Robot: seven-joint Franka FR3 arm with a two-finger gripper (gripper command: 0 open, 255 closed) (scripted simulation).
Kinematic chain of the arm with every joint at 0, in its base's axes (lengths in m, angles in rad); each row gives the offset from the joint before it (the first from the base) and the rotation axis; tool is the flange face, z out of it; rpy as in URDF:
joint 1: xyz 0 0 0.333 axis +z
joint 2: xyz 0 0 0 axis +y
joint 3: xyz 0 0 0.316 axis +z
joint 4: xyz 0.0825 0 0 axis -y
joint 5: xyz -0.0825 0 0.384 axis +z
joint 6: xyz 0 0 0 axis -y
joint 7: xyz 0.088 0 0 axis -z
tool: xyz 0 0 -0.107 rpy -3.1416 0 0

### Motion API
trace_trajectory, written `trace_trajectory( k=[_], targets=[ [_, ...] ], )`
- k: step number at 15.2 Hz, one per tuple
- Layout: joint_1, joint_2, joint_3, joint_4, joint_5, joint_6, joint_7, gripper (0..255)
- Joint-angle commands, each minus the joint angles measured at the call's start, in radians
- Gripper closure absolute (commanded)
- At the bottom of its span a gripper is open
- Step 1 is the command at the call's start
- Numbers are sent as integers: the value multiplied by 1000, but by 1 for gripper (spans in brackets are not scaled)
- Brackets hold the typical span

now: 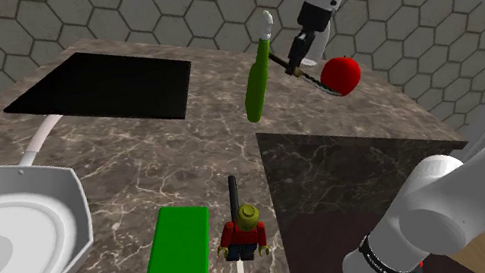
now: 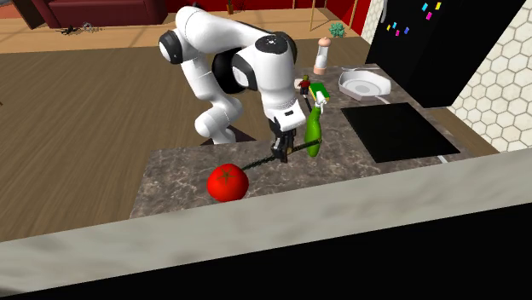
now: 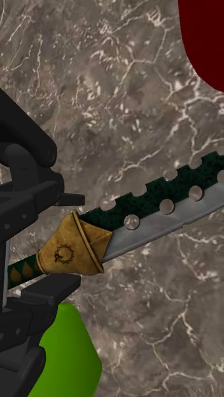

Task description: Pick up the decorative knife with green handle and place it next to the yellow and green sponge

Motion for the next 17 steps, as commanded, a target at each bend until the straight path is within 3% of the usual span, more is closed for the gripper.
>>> trace_trajectory(
  k=[1,9,17],
  targets=[
    [1,6,0,28,1,-23,1,255],
    [63,-2,151,6,46,6,195,255],
    [125,60,297,55,84,37,386,255]
  ],
)
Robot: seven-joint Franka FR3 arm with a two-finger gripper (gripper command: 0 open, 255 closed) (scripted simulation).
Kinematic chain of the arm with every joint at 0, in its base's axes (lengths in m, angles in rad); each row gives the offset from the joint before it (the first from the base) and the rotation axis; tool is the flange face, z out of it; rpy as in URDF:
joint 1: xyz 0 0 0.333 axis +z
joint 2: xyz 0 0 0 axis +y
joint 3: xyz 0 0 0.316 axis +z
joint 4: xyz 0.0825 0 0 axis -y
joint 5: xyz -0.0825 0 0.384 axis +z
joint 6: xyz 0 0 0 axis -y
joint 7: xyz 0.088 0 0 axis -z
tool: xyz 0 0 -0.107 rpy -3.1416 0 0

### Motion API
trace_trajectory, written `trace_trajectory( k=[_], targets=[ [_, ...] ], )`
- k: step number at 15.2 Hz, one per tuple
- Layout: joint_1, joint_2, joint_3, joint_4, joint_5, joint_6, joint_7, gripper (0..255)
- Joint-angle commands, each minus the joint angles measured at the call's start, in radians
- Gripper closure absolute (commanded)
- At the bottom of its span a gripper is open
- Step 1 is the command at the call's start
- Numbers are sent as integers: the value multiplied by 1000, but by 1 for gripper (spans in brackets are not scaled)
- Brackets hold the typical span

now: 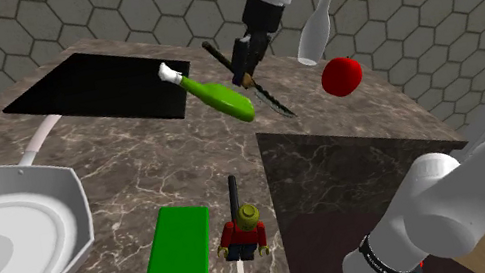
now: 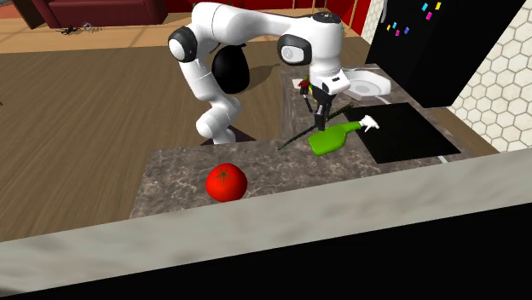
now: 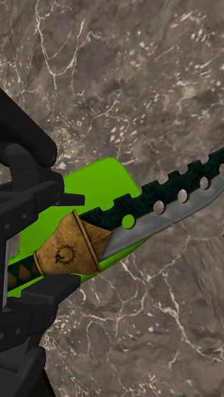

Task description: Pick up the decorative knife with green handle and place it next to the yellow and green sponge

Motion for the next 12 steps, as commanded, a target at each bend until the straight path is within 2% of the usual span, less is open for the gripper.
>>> trace_trajectory(
  k=[1,12],
  targets=[
    [15,20,37,11,7,14,49,255],
    [90,221,225,209,-15,38,318,255]
  ],
)
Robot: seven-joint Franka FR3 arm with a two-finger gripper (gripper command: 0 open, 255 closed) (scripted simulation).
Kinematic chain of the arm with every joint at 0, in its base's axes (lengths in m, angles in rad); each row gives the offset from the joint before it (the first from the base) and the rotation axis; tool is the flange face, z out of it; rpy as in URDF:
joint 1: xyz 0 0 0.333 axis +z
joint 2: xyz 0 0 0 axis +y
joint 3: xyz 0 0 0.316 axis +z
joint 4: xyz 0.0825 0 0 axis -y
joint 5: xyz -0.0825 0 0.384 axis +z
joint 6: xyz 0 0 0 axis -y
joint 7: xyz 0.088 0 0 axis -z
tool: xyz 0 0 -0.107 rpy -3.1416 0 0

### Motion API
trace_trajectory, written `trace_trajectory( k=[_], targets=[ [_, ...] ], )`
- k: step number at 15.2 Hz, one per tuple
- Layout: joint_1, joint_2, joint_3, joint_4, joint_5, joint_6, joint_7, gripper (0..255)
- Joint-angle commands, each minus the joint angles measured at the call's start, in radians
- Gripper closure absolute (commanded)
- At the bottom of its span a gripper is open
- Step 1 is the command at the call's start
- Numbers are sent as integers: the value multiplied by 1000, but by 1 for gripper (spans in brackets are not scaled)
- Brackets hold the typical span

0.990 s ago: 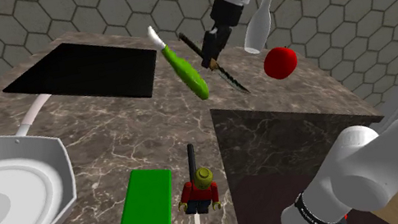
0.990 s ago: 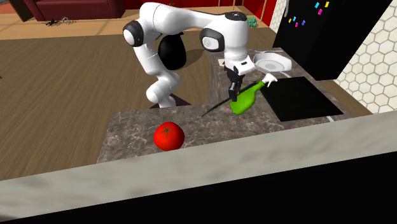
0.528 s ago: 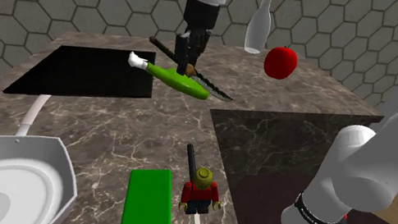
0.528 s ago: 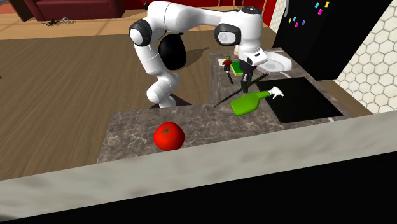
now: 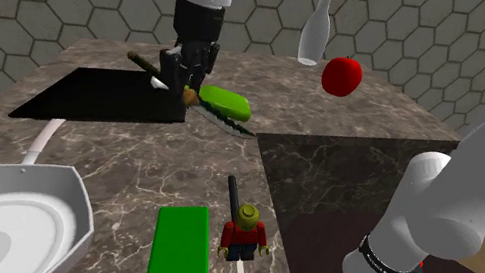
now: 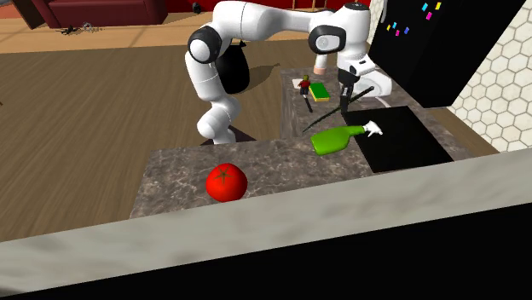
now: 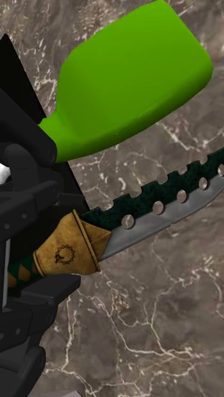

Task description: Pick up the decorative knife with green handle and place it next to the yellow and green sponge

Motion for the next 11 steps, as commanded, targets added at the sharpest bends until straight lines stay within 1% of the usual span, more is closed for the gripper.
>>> trace_trajectory(
  k=[1,11],
  targets=[
    [9,25,19,12,-6,15,30,255],
    [12,19,23,-128,0,150,23,255]
  ],
)
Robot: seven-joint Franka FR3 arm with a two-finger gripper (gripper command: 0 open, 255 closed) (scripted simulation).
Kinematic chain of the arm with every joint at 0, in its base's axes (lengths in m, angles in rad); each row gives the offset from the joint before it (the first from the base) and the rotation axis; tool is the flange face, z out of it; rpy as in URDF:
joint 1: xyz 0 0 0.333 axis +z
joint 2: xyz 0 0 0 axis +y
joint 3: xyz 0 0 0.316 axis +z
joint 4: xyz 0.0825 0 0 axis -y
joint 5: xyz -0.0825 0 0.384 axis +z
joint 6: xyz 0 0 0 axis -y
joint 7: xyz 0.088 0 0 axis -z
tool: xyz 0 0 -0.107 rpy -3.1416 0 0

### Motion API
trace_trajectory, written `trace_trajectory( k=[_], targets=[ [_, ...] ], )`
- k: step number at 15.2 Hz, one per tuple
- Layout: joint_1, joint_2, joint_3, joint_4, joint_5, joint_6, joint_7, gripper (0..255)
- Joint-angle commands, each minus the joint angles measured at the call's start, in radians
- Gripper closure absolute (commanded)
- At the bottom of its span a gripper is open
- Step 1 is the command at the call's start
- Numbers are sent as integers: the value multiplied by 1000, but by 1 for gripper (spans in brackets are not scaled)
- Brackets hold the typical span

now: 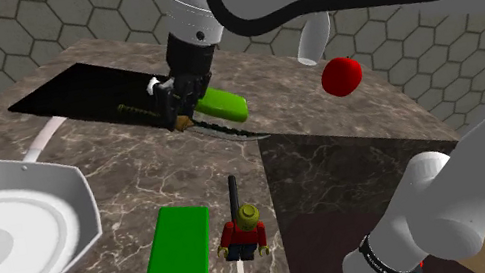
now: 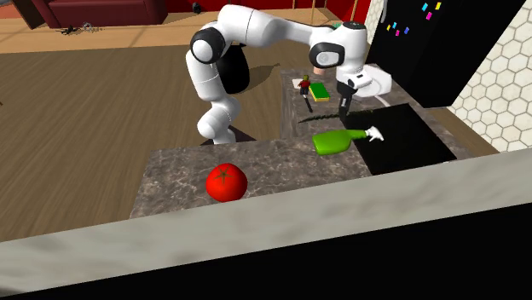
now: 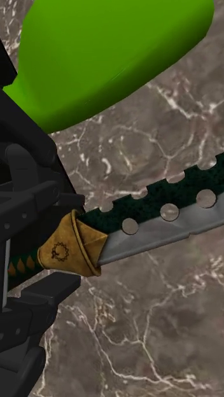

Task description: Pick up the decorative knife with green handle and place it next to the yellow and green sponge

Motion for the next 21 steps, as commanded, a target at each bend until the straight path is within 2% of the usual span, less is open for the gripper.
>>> trace_trajectory(
  k=[1,5,13,14,19,21],
  targets=[
    [1,1,1,-28,1,29,-2,255],
    [2,5,3,-74,2,79,-4,255],
    [3,5,2,-74,2,79,-3,255],
    [3,4,2,-76,2,80,-3,0],
    [3,5,2,-74,2,79,-3,0],
    [1,-13,-4,-26,5,13,-6,0]
  ],
)
